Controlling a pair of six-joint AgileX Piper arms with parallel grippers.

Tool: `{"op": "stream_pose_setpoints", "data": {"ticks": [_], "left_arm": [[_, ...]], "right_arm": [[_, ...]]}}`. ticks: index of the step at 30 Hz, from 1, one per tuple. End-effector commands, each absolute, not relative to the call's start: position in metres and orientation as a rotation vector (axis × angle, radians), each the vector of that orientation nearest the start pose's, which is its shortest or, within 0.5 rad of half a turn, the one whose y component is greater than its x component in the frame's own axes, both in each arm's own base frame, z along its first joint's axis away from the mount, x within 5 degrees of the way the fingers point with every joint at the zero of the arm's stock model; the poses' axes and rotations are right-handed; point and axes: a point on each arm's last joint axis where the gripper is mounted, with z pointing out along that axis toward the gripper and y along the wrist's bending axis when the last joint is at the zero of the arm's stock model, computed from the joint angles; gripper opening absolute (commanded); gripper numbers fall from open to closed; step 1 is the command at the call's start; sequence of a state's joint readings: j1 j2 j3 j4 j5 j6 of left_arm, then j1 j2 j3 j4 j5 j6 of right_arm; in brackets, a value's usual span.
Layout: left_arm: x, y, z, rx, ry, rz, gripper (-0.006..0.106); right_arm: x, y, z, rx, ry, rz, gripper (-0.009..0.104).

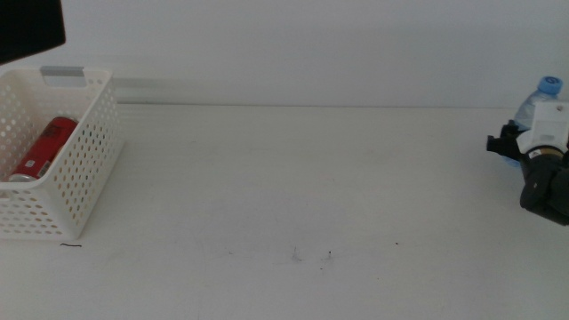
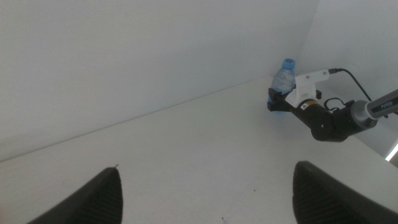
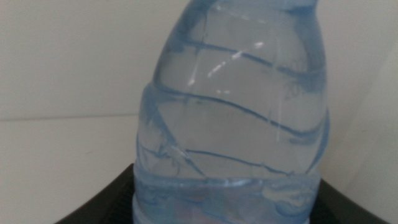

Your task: Use arms to grab the bottles and put them into the dustbin to the left of the table.

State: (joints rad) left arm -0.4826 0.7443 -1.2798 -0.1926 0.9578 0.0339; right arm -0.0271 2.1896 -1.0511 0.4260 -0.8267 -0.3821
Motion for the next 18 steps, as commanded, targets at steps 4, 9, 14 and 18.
{"op": "stream_pose_setpoints", "data": {"ticks": [4,9,14,18], "left_arm": [[0.077,-0.057,0.479,0.485,1.853,-0.537,0.093],[0.077,-0.057,0.479,0.487,1.852,-0.536,0.093],[0.077,-0.057,0.479,0.487,1.852,-0.536,0.093],[0.077,-0.057,0.479,0.487,1.852,-0.536,0.093]], "right_arm": [[0.422,0.037,0.146,-0.091,1.829,-0.191,-0.002],[0.400,0.145,0.187,-0.310,1.693,0.120,-0.002],[0.384,0.228,0.185,-0.458,1.636,0.319,-0.002],[0.383,0.274,0.160,-0.550,1.647,0.375,-0.002]]}}
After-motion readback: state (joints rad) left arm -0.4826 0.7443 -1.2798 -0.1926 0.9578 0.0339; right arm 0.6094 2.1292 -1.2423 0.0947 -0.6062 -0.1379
